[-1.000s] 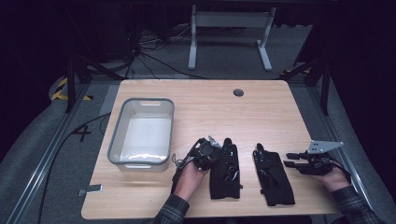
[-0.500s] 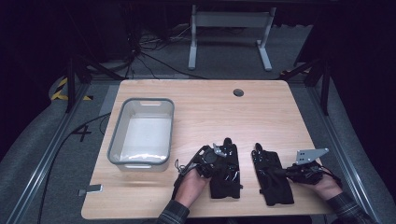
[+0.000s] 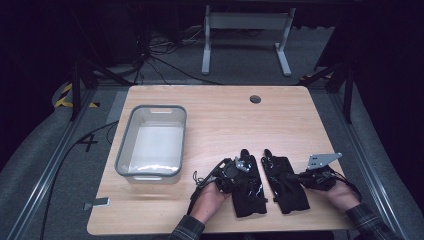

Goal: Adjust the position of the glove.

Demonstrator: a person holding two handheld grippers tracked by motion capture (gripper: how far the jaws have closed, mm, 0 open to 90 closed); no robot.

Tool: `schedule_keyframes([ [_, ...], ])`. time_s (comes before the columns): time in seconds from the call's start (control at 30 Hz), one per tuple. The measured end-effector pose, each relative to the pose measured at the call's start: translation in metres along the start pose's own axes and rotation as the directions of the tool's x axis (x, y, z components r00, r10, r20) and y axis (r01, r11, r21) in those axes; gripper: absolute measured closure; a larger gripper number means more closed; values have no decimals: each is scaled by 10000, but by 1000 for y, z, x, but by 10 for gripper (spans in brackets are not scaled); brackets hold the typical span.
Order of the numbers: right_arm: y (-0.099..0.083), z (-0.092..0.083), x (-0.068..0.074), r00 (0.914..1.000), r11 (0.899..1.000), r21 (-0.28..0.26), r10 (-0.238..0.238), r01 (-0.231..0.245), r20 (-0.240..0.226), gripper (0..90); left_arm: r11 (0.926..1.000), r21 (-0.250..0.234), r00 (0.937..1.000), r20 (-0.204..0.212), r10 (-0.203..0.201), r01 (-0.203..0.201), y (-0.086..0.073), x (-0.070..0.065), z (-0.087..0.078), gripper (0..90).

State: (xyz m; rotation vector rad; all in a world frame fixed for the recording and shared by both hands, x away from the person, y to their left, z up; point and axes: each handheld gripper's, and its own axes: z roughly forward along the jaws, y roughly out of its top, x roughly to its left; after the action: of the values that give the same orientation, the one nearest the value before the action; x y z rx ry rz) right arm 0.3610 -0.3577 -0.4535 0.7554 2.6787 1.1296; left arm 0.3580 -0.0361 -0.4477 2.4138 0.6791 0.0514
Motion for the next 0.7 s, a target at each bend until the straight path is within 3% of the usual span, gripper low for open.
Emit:
schedule_keyframes([
  [0.5,14,14,1,9997,9997,-69,-217,218,115,900,9999,-29,9999,92,100,-100,1,1,1,896],
  [0.7,17,16,7,9993,9993,-2,-374,374,-36,900,9999,-7,9997,-157,161,-161,4,4,2,896],
])
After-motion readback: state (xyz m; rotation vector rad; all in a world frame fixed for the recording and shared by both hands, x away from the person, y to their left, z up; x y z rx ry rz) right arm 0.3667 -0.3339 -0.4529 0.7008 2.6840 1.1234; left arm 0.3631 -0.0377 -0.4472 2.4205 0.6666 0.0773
